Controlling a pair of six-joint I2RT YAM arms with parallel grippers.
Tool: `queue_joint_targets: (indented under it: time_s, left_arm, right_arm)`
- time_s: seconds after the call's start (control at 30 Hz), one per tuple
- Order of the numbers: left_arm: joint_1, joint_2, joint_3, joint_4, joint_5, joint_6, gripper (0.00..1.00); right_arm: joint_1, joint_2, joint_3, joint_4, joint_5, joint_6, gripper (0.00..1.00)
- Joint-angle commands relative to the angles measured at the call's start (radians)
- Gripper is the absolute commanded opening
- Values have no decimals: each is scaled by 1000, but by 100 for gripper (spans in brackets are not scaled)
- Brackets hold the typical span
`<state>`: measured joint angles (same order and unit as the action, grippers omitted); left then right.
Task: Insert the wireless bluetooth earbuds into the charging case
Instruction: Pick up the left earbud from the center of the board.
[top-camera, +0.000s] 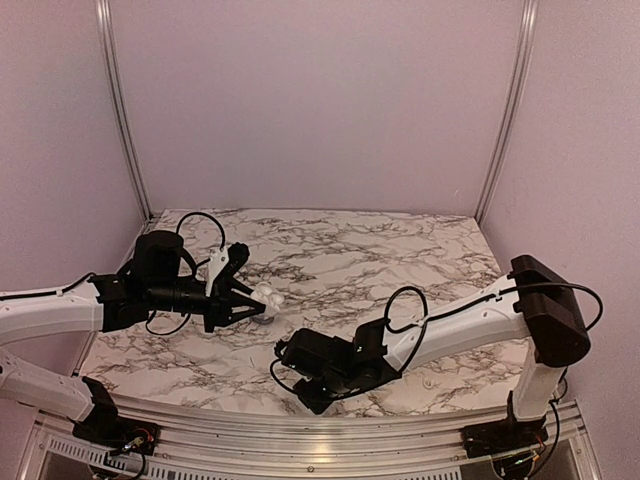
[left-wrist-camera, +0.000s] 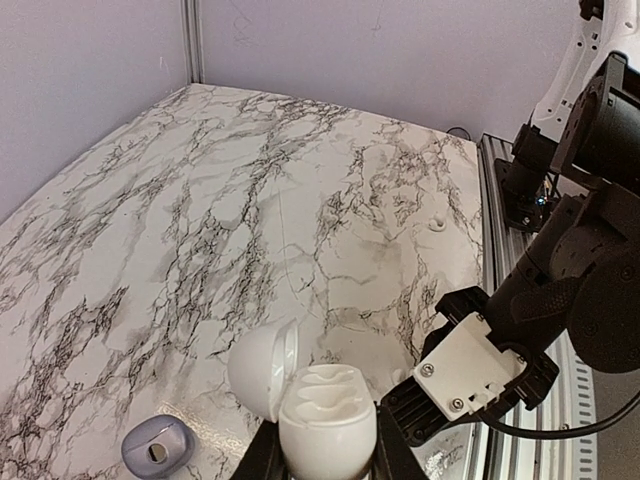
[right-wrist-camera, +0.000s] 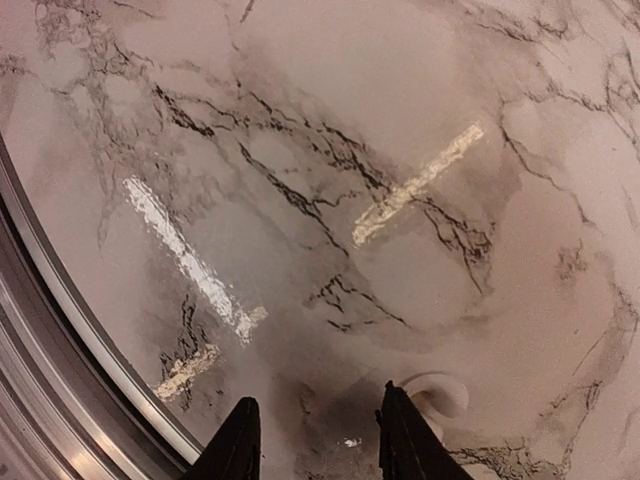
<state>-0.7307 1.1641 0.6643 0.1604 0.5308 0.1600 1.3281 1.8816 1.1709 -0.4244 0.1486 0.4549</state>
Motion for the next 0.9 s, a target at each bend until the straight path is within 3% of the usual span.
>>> queue_joint_targets:
  time_s: [0.0, 0.57, 0.87]
  left_arm:
    - [7, -10, -6, 31, 1, -8, 0]
    - [7, -6, -5, 30, 11, -8, 0]
    - [7, -7, -4, 30, 14, -7, 0]
  right_arm:
    - [-6, -5, 39, -27, 52, 26, 36]
    - [-7, -29, -10, -60, 120, 58, 33]
    - [-7, -49, -38, -81, 159, 88, 20]
